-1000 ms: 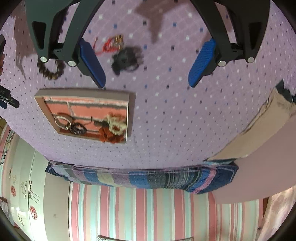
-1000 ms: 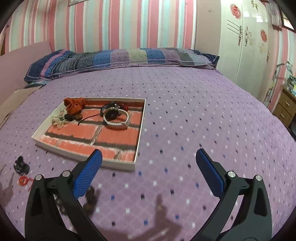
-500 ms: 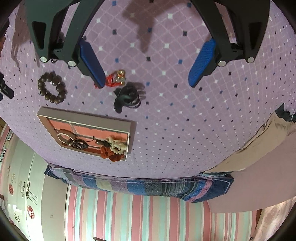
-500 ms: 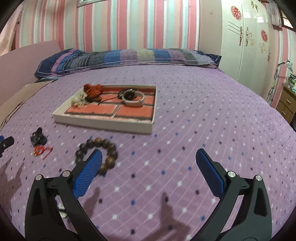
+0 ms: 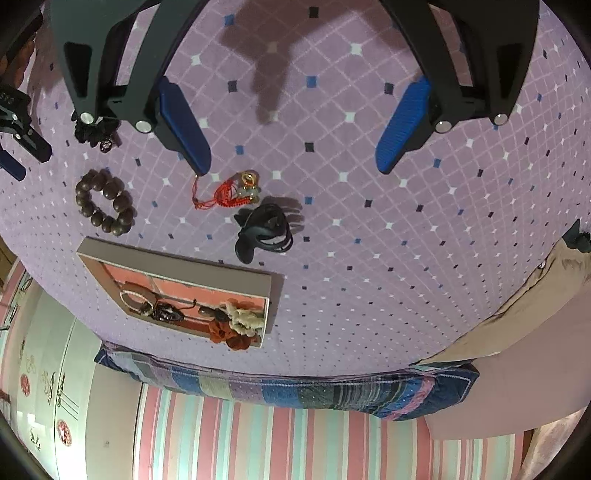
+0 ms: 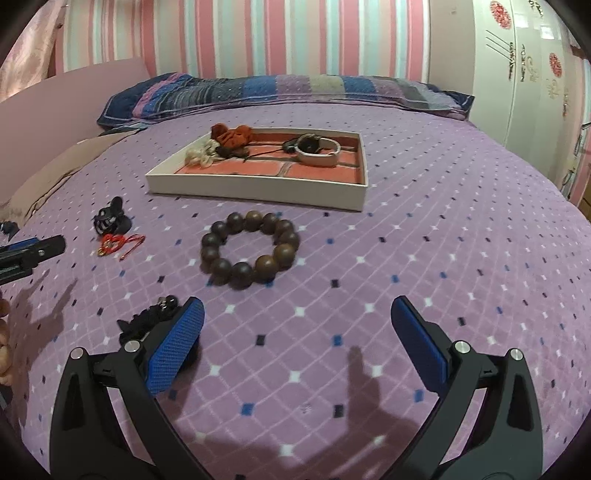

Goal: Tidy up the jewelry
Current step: 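Move both open tools back toward the remaining jewelry on the bed, then grasp the red cord charm with the left tool while the right tool grasps the black fabric bracelet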

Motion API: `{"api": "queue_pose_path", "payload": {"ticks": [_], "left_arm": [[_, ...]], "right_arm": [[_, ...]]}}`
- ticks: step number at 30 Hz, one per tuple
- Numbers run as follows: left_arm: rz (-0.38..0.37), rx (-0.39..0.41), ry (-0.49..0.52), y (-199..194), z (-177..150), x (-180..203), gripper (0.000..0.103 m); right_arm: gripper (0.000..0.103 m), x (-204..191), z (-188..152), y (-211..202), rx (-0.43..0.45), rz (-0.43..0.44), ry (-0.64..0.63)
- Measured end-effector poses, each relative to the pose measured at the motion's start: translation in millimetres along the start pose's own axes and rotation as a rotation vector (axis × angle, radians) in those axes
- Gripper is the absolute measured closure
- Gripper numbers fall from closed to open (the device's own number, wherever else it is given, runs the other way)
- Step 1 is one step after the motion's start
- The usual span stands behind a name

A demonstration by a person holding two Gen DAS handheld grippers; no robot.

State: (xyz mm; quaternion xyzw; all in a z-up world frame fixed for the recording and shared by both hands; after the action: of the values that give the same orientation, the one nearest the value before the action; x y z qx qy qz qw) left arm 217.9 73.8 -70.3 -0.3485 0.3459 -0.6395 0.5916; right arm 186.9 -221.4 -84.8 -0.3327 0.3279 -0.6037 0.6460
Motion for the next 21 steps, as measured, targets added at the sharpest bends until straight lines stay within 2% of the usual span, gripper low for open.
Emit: {"api": "queue_pose_path", "payload": {"ticks": [14, 21], "left_arm": [[-0.017, -0.025, 0.047, 19, 1, 14, 0.014], [-0.022, -0.037, 0.072, 27, 10, 26, 0.014]], "right_arm": [[0.005, -26, -12, 15, -0.041, 0.028, -0.058], [0.011, -31, -13, 21, -0.062, 0.036, -0.066]]}}
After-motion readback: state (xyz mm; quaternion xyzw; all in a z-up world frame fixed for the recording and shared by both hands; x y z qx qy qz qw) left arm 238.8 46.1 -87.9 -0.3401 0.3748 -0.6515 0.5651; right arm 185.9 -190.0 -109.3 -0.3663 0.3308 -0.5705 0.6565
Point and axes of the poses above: each gripper's, at about its wrist camera, not at the fingertips, and y roughly the way its jaws point, x to its right, z to its top, the point moved 5 cm from there along y, roughly the way its jaws point, and after that the axes turned 14 degrees about -x, right-handed, at the moved point
